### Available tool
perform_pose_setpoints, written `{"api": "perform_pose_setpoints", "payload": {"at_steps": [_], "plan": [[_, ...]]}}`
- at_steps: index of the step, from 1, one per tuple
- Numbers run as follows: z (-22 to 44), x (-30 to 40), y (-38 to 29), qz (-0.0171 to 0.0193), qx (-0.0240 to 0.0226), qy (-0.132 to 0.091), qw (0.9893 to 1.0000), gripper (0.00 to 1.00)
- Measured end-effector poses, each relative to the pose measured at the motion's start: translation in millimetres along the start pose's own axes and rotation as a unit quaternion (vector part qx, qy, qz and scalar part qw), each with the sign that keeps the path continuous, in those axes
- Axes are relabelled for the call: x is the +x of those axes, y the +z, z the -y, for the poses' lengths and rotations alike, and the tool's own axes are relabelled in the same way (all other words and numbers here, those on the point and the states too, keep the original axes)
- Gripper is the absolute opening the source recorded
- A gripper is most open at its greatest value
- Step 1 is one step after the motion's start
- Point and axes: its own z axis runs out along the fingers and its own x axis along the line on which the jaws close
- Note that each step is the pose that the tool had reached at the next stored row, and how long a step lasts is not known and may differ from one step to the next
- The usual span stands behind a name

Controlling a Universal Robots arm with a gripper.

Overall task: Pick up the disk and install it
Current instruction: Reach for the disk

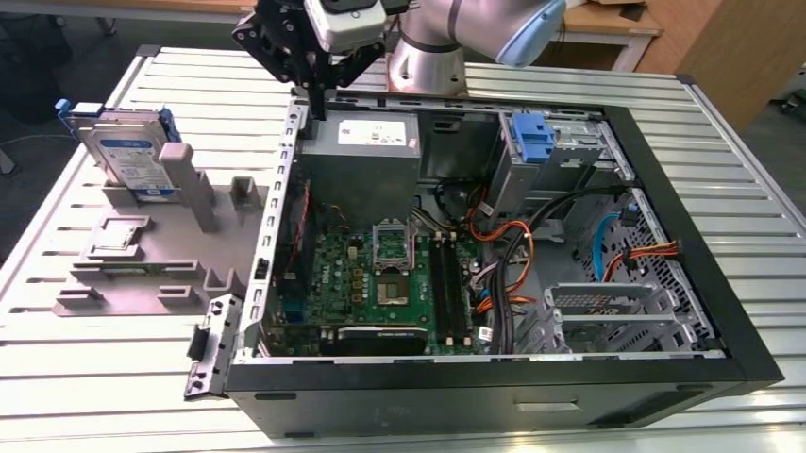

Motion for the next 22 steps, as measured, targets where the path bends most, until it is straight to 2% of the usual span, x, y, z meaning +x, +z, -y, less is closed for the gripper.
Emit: {"api": "perform_pose_setpoints", "payload": {"at_steps": [8, 22], "plan": [[0.1, 1.2, 0.3, -0.0007, 0.0, 0.0, 1.0, 0.1], [0.7, 8.0, 1.7, -0.0013, 0.0001, 0.0, 1.0, 0.1]]}}
